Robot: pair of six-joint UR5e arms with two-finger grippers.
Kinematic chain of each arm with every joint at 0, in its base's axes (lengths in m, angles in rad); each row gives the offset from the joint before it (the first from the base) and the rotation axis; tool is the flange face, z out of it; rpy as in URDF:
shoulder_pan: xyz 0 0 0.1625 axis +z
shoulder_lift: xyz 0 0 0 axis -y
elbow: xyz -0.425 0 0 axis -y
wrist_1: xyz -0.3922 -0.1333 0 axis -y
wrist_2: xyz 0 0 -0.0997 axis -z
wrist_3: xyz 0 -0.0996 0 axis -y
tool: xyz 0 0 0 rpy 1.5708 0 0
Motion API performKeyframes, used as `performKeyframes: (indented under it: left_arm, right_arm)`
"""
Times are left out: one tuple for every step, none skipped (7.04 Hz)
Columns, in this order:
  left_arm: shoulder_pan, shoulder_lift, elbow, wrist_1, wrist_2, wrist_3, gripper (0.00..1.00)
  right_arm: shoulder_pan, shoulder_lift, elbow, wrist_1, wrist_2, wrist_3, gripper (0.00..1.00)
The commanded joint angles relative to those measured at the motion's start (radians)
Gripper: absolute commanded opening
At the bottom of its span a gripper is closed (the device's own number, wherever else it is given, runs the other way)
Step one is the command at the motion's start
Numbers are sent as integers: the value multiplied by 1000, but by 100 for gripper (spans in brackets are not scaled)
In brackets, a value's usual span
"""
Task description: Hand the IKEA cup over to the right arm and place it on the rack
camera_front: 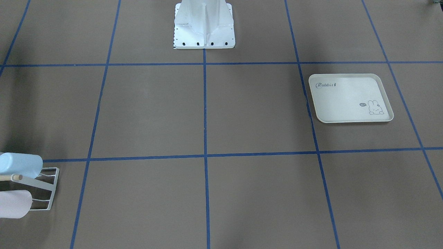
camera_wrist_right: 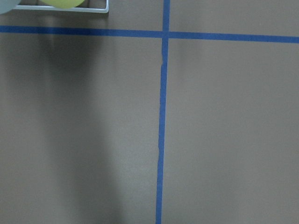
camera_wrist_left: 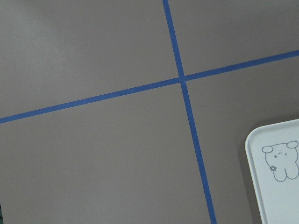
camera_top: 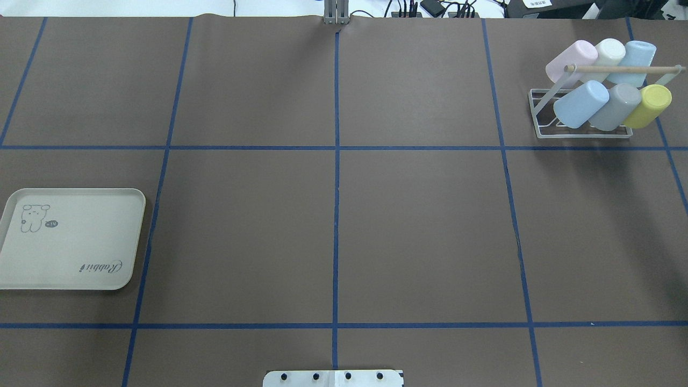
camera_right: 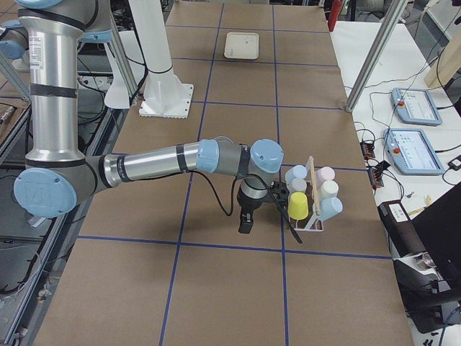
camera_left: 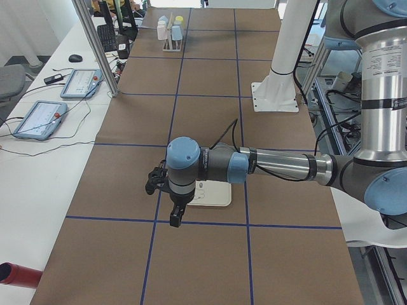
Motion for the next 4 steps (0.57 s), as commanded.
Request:
performKeyframes:
  left_arm:
    - [1, 2, -1, -20, 0, -1, 100]
    - [1, 4, -1, -18, 0, -3, 100]
    - [1, 7, -1, -18, 0, -1, 100]
    - [1, 7, -1, -18, 1, -1, 100]
  right_arm:
    - [0, 2, 1, 0, 8, 0, 100]
    - [0, 5, 1, 0, 8, 0, 100]
    - [0, 5, 6, 0, 8, 0, 100]
    - [0, 11, 4, 0, 8, 0, 100]
